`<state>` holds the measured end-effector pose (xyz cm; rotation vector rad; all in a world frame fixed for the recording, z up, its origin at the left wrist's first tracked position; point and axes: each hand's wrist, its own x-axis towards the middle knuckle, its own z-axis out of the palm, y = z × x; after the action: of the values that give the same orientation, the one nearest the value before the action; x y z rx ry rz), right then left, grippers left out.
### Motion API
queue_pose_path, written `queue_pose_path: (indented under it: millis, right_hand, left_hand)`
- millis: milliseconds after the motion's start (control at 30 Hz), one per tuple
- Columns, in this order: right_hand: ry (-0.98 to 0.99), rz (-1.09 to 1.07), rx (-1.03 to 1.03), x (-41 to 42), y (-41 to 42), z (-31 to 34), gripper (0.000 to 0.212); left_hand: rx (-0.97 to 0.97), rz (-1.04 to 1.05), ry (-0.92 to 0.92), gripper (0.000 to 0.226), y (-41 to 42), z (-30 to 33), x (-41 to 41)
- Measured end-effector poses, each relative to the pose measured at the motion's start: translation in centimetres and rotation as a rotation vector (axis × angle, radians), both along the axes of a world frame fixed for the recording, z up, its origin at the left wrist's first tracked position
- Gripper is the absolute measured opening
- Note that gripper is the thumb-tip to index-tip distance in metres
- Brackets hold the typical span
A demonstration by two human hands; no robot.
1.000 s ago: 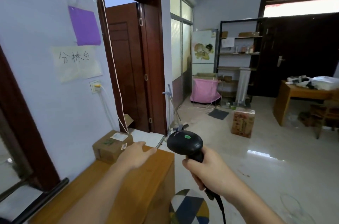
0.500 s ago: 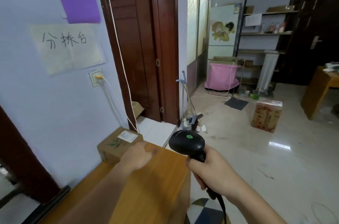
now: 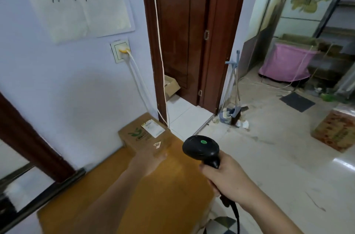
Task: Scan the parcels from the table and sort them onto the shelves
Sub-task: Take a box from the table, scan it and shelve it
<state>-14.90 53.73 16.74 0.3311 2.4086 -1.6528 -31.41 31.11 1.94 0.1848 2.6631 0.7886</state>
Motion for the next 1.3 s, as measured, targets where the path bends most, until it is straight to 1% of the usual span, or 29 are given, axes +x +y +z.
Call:
queue_pose_path:
  millis: [33, 133, 200, 300, 367, 400, 467, 533, 567, 600, 633, 667, 733, 800, 933, 967, 1033, 1133, 1167, 1300]
  right_hand:
    - [-0.02, 0.004, -0.002, -1.1, -0.1, -0.6, 0.006]
    - [-0.07, 0.005, 0.008, -4.4, -0.8, -2.2, 0.007]
    - [-0.087, -0.001, 0.032, -6.5, -1.3, -3.4, 0.007]
    - [-0.129, 0.0, 0.071, -9.3, -2.1, -5.2, 0.01]
    - [-0.167, 0.007, 0.082, -10.9, -2.6, -6.5, 0.014]
    - [-0.186, 0.014, 0.086, -11.7, -2.9, -7.1, 0.015]
    - [-0.195, 0.03, 0.102, -13.1, -3.4, -8.3, 0.014]
    - [-0.21, 0.043, 0.128, -14.4, -3.8, -9.3, 0.01]
    - [-0.222, 0.048, 0.132, -15.0, -3.8, -9.7, 0.008]
    - [-0.237, 0.057, 0.126, -15.5, -3.7, -10.2, 0.009]
    - [-0.248, 0.061, 0.116, -16.0, -3.6, -10.6, 0.009]
    - [-0.258, 0.061, 0.111, -16.5, -3.4, -10.9, 0.01]
    - [-0.268, 0.059, 0.121, -17.5, -3.1, -11.4, 0.008]
    - [-0.278, 0.059, 0.124, -18.4, -2.8, -12.0, 0.006]
    - [-0.272, 0.053, 0.113, -20.4, -2.6, -13.2, 0.004]
    - [-0.261, 0.052, 0.118, -21.0, -2.6, -13.6, 0.005]
    - [-0.241, 0.05, 0.132, -22.2, -2.7, -14.5, 0.008]
    - [-0.215, 0.046, 0.151, -23.7, -2.8, -15.8, 0.012]
    - [-0.204, 0.036, 0.147, -24.2, -2.8, -16.3, 0.011]
    - [-0.188, -0.008, 0.13, -25.7, -3.0, -17.6, 0.009]
  left_hand:
    - [0.001, 0.014, 0.001, 0.09, -0.3, -0.6, -0.7]
    - [-0.013, 0.026, 0.01, 0.072, -0.9, -2.1, -2.5]
    - [-0.019, 0.067, -0.021, 0.069, -1.5, -3.8, -4.2]
    - [-0.05, 0.15, -0.054, 0.078, -2.3, -6.4, -6.9]
    - [-0.079, 0.229, -0.031, 0.083, -2.6, -7.5, -8.5]
    - [-0.064, 0.311, -0.021, 0.09, -2.7, -8.0, -9.3]
    - [0.073, 0.567, -0.053, 0.104, -2.8, -8.8, -10.8]
    - [0.282, 0.869, -0.181, 0.114, -3.4, -10.9, -12.5]
    - [0.392, 0.981, -0.254, 0.122, -3.7, -11.9, -13.2]
    - [0.472, 1.043, -0.327, 0.129, -3.9, -12.6, -13.5]
    - [0.511, 1.061, -0.38, 0.132, -4.0, -13.3, -13.7]
    - [0.51, 1.045, -0.4, 0.129, -4.0, -13.8, -13.7]
    - [0.52, 0.997, -0.408, 0.126, -3.7, -14.8, -13.4]
    - [0.593, 0.97, -0.387, 0.128, -3.4, -15.2, -12.8]
    - [0.664, 0.907, -0.309, 0.106, -2.9, -16.5, -11.7]
    - [0.671, 0.878, -0.294, 0.104, -2.8, -16.7, -11.3]
    - [0.706, 0.81, -0.303, 0.113, -2.7, -17.1, -10.6]
    - [0.802, 0.791, -0.346, 0.14, -3.0, -18.1, -9.7]
    - [0.816, 0.794, -0.355, 0.141, -3.0, -18.2, -9.6]
    - [0.837, 0.768, -0.328, 0.119, -2.7, -18.9, -9.4]
